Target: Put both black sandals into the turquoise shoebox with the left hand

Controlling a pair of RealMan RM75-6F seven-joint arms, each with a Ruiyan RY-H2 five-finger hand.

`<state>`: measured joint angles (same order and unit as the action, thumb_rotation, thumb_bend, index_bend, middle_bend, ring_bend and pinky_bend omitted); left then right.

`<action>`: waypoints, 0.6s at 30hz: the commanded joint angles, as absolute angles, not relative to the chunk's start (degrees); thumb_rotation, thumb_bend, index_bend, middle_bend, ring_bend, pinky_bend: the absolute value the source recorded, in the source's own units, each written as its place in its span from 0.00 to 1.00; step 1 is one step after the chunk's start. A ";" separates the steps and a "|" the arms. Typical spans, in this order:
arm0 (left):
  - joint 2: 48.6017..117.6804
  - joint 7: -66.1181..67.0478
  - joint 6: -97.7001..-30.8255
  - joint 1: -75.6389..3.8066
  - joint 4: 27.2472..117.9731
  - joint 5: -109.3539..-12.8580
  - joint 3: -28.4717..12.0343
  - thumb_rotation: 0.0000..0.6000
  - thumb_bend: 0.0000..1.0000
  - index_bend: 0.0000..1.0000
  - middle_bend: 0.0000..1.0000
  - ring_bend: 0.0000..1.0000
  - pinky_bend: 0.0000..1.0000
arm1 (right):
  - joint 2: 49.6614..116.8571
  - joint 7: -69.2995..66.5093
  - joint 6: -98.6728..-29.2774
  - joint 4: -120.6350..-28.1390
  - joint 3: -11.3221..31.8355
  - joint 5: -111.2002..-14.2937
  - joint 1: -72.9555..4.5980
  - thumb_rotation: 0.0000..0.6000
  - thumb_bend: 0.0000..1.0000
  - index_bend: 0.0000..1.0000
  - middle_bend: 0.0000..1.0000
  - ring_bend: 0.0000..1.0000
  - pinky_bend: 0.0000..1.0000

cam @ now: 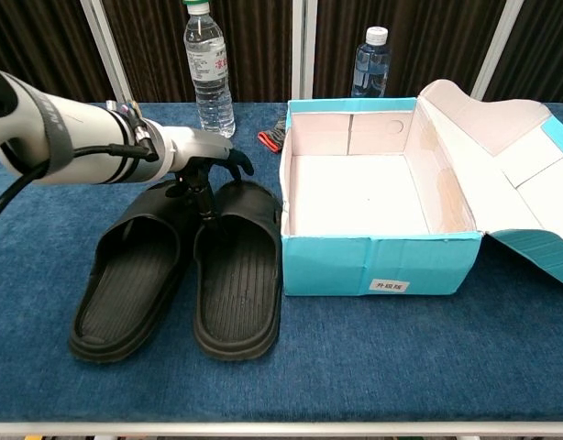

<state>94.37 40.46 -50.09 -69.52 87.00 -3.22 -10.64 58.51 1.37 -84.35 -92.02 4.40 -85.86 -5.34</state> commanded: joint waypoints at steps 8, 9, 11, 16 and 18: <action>95.51 36.36 -52.64 -67.50 85.76 -6.20 -12.43 1.00 0.00 0.46 0.49 0.89 0.89 | 58.71 1.04 -84.69 -91.76 4.51 -86.00 -5.30 1.00 0.10 0.03 0.08 0.00 0.06; 95.15 36.01 -52.90 -67.25 86.18 -6.58 -12.68 1.00 0.00 0.47 0.50 0.89 0.89 | 58.71 1.02 -84.74 -91.75 4.51 -86.05 -5.29 1.00 0.10 0.03 0.08 0.00 0.06; 93.90 35.05 -53.65 -66.58 87.64 -7.59 -13.40 1.00 0.00 0.47 0.51 0.89 0.90 | 58.67 0.96 -84.82 -91.73 4.52 -86.13 -5.29 1.00 0.10 0.03 0.08 0.00 0.06; 89.71 32.58 -56.18 -64.53 92.18 -10.87 -15.09 1.00 0.00 0.48 0.51 0.89 0.90 | 58.63 0.77 -85.21 -91.67 4.52 -86.61 -5.27 1.00 0.10 0.03 0.08 0.00 0.06; 88.22 31.54 -57.13 -63.61 93.64 -12.18 -15.56 1.00 0.00 0.48 0.51 0.89 0.90 | 58.60 0.70 -85.34 -91.62 4.53 -86.74 -5.26 1.00 0.10 0.03 0.08 0.00 0.06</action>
